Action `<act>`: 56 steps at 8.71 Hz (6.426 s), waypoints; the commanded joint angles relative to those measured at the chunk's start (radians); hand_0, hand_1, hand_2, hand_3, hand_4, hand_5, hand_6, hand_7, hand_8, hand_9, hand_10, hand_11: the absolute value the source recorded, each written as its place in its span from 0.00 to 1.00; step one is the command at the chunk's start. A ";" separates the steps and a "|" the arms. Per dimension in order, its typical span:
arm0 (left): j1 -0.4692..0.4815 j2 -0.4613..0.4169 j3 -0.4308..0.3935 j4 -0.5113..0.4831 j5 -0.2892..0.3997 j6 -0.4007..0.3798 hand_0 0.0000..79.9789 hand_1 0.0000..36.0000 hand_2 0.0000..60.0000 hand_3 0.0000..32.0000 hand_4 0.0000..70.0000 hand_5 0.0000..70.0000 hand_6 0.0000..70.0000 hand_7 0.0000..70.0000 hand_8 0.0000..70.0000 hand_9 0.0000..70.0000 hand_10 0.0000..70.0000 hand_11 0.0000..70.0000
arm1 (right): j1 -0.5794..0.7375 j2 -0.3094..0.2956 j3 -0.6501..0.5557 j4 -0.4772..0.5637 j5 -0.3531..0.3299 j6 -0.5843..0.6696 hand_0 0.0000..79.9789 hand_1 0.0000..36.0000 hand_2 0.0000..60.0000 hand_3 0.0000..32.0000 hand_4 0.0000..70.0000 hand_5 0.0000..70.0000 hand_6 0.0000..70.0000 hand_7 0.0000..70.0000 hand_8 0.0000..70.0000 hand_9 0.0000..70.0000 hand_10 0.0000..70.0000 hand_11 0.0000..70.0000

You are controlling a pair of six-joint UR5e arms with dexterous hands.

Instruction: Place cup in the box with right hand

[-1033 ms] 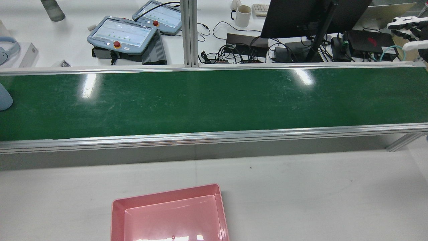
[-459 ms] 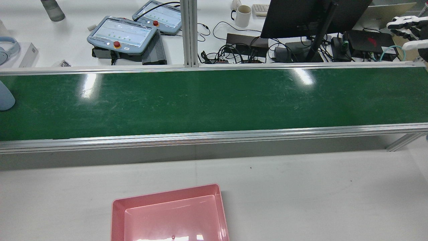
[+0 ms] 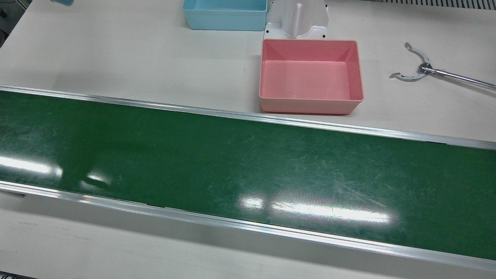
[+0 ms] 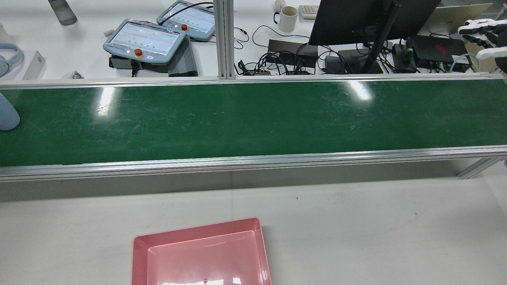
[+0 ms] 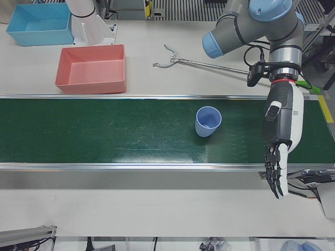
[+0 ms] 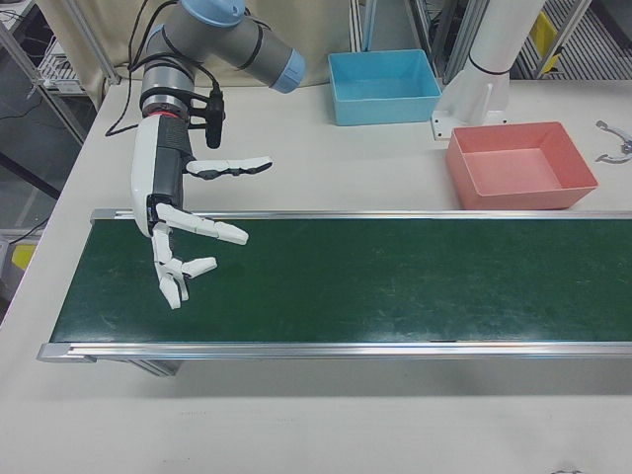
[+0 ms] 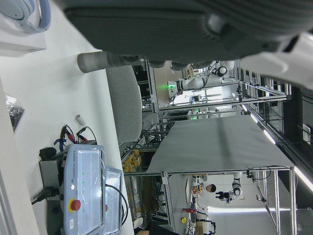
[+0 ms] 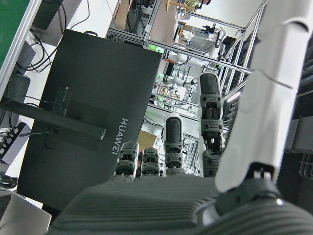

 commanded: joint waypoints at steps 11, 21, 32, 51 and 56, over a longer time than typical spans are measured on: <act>0.002 0.000 0.000 0.000 0.000 0.000 0.00 0.00 0.00 0.00 0.00 0.00 0.00 0.00 0.00 0.00 0.00 0.00 | -0.001 0.000 -0.001 0.000 0.000 0.000 0.71 0.34 0.00 0.00 0.63 0.08 0.18 0.79 0.06 0.21 0.13 0.21; 0.000 0.000 0.000 0.000 0.000 0.000 0.00 0.00 0.00 0.00 0.00 0.00 0.00 0.00 0.00 0.00 0.00 0.00 | -0.001 0.000 -0.001 0.000 0.000 0.000 0.71 0.34 0.00 0.00 0.62 0.08 0.19 0.79 0.06 0.21 0.13 0.21; 0.000 0.002 0.000 0.000 0.000 0.000 0.00 0.00 0.00 0.00 0.00 0.00 0.00 0.00 0.00 0.00 0.00 0.00 | -0.001 0.000 -0.001 0.000 0.000 0.000 0.71 0.34 0.00 0.00 0.62 0.08 0.18 0.78 0.06 0.21 0.13 0.21; 0.000 0.000 0.000 0.000 0.000 -0.001 0.00 0.00 0.00 0.00 0.00 0.00 0.00 0.00 0.00 0.00 0.00 0.00 | 0.001 0.000 -0.001 0.000 0.000 0.000 0.71 0.34 0.00 0.00 0.63 0.08 0.18 0.79 0.06 0.21 0.13 0.21; 0.000 0.002 0.000 0.000 0.000 0.000 0.00 0.00 0.00 0.00 0.00 0.00 0.00 0.00 0.00 0.00 0.00 0.00 | 0.001 -0.002 -0.001 0.000 0.000 0.000 0.71 0.34 0.00 0.00 0.62 0.08 0.18 0.78 0.06 0.21 0.13 0.21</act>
